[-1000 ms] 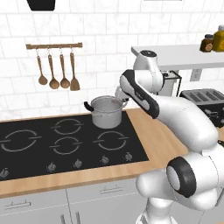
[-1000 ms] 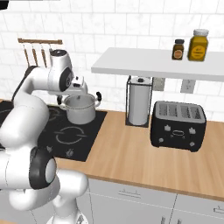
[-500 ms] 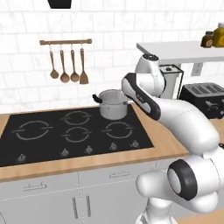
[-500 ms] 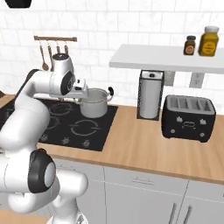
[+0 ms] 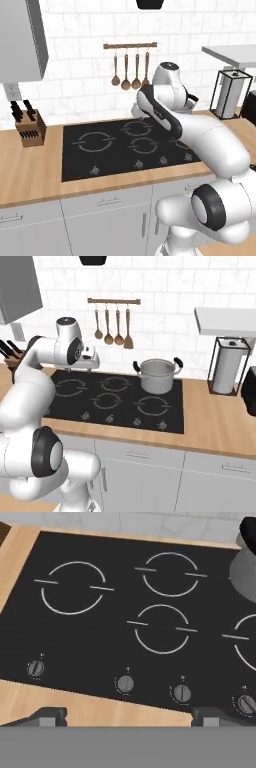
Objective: Put the sweet potato and lemon wedge in the pot. Retrieve the spatula and lightly stir the vegetables in the pot.
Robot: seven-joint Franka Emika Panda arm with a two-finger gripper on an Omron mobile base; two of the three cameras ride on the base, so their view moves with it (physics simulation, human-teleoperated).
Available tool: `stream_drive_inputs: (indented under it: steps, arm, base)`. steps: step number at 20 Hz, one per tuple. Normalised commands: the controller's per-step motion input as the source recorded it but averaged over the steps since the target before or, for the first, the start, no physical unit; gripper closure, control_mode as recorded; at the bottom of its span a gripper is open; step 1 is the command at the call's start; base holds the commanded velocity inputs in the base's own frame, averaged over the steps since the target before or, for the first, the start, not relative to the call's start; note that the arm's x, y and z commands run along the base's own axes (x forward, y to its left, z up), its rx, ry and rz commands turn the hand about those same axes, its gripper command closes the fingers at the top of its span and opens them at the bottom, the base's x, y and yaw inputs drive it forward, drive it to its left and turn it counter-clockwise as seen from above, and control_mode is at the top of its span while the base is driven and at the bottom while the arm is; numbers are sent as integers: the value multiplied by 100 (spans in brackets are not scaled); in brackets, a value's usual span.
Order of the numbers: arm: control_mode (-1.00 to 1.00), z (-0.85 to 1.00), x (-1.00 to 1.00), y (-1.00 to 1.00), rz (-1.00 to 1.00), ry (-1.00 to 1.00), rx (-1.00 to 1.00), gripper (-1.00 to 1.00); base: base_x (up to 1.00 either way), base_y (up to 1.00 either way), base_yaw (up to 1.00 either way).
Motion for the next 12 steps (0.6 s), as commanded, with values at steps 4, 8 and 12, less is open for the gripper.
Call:
stream_drive_inputs:
  steps: [4,8,12]
  arm:
    - [100,0,0,0,0,0,0,-100]
    - [100,0,0,0,0,0,0,-100]
    - [-100,-16,-34,85,0,0,-1,-100]
  base:
    - [0,100,-16]
    - [0,100,-13]
    - [0,0,0]
